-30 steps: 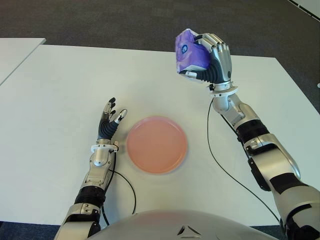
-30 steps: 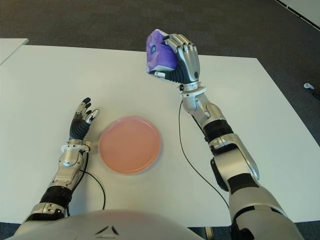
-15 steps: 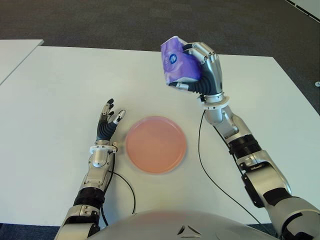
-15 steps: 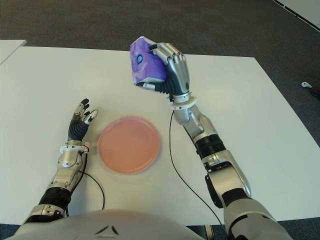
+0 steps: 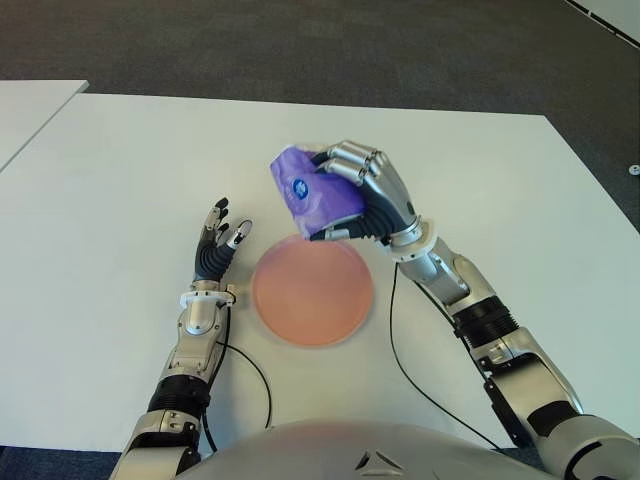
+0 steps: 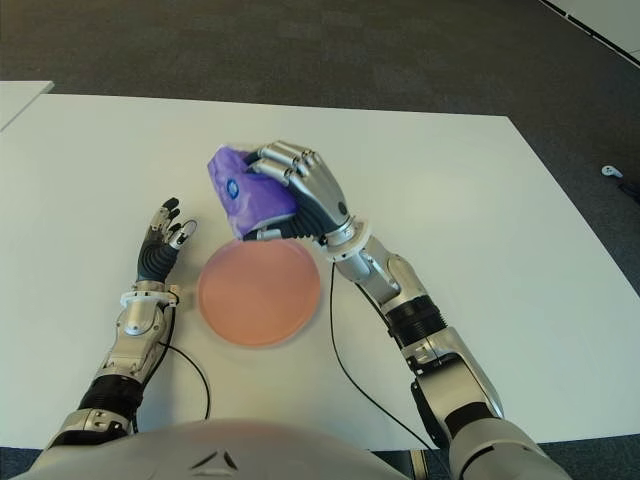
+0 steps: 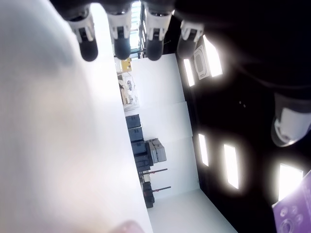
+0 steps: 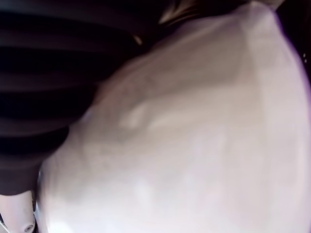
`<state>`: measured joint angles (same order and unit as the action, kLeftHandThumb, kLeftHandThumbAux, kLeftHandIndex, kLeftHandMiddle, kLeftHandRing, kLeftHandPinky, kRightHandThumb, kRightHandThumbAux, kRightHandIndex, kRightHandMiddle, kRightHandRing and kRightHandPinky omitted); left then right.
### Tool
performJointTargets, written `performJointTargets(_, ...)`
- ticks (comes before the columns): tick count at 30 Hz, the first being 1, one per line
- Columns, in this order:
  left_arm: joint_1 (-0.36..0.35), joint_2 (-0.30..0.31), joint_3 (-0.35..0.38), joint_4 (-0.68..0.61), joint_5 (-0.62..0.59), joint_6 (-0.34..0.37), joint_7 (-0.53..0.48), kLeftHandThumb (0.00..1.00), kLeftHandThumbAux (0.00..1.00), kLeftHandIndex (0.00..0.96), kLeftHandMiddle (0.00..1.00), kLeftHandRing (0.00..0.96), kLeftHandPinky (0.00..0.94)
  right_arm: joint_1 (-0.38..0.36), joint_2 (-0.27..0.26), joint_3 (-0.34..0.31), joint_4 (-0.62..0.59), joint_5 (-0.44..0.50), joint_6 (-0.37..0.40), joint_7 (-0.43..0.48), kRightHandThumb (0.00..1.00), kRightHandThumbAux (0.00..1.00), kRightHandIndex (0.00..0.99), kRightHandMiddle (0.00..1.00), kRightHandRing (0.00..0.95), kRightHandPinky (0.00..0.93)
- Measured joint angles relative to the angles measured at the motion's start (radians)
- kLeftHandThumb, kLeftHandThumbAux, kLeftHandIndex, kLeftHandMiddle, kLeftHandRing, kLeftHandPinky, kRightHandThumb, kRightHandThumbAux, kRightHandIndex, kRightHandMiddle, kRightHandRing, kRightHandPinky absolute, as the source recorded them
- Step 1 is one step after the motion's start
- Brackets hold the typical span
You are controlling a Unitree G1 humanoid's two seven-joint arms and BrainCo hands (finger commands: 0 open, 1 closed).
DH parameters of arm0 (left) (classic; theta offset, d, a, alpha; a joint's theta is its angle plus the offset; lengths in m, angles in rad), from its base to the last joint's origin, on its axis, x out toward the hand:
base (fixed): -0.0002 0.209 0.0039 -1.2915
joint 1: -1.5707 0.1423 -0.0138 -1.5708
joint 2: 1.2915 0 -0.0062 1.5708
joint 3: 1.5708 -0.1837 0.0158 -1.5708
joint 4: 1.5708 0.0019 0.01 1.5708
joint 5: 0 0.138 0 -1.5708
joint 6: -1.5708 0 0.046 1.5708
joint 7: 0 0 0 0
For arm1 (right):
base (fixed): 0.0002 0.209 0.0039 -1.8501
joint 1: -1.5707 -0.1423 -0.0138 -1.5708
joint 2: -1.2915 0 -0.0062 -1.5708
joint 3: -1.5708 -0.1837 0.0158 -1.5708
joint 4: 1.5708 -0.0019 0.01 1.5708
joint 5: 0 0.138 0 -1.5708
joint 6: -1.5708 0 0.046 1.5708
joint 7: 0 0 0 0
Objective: Put the tissue paper into the plate.
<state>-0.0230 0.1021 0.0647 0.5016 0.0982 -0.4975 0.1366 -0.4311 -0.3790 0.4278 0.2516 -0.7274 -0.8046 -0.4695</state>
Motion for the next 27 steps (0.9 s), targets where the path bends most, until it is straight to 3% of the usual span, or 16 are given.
performJointTargets(8,0.004,0.0,-0.004,-0.013,-0.001,0.024,-0.001,0.0,0.403,0.0,0.0,0.0,0.0,0.028,-0.021,0.022,0.059,-0.022,-0.056,0.062,0.853,0.679,0.398,0.537,0.814,0.807)
performJointTargets(27,0.008,0.001,-0.005,-0.026,-0.005,0.044,-0.006,0.0,0.41,0.0,0.0,0.0,0.0,0.027,-0.019,0.1,0.222,-0.17,-0.105,0.033,0.853,0.679,0.398,0.536,0.809,0.804)
